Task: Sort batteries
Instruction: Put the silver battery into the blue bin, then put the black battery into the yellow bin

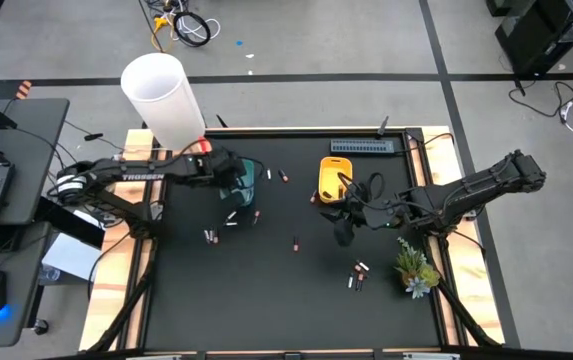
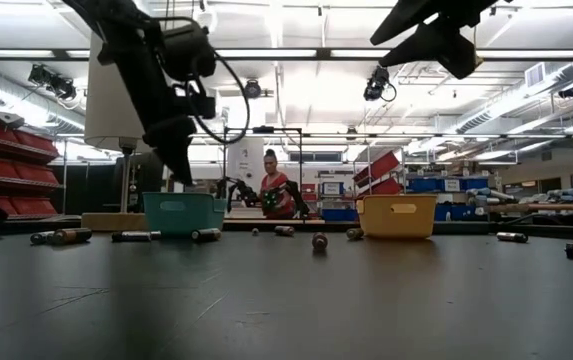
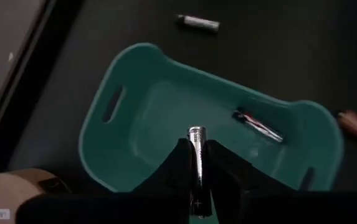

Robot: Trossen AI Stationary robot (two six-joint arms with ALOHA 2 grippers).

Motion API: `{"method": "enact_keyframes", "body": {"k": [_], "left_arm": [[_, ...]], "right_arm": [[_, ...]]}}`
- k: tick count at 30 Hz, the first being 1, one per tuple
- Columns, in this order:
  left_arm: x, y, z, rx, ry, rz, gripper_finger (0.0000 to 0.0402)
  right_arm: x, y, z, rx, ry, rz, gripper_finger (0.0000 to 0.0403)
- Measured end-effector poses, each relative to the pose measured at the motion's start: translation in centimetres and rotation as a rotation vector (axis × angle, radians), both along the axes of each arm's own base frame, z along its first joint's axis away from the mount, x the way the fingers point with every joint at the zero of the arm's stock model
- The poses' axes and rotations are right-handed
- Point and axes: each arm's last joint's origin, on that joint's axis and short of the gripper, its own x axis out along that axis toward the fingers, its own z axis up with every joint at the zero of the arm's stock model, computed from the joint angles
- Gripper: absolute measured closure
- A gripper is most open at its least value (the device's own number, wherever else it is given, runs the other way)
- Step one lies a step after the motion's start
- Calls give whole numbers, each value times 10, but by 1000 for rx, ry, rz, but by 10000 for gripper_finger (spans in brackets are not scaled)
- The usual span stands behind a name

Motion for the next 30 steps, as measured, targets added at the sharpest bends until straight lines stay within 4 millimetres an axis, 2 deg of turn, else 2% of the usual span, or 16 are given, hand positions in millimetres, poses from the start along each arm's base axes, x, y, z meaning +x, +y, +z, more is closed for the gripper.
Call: {"method": "enact_keyframes", "body": {"k": [3,7,10,13,17,20,23,26,30], "left_arm": [[-2,3,-1,-11,3,10,327],[0,2,1,-23,-12,-1,275],[3,3,8,-16,-30,1,244],[4,4,20,-35,-28,32,229],[10,4,45,-120,-112,125,229],[14,4,60,-185,-177,146,236],[16,1,66,-233,-209,188,245],[16,-6,72,-212,-220,205,264],[10,-30,92,-102,-286,167,293]], "right_arm": [[0,0,0,4,-2,-4,234],[0,-2,-1,6,3,-26,234],[0,-5,-1,5,5,-34,234],[1,-7,-1,2,9,-33,234],[4,-5,-5,-30,53,53,234],[11,-1,-15,-87,130,228,234],[21,4,-29,-117,191,381,234],[34,1,-38,-82,220,396,237],[57,-11,-36,-107,243,374,248]]}}
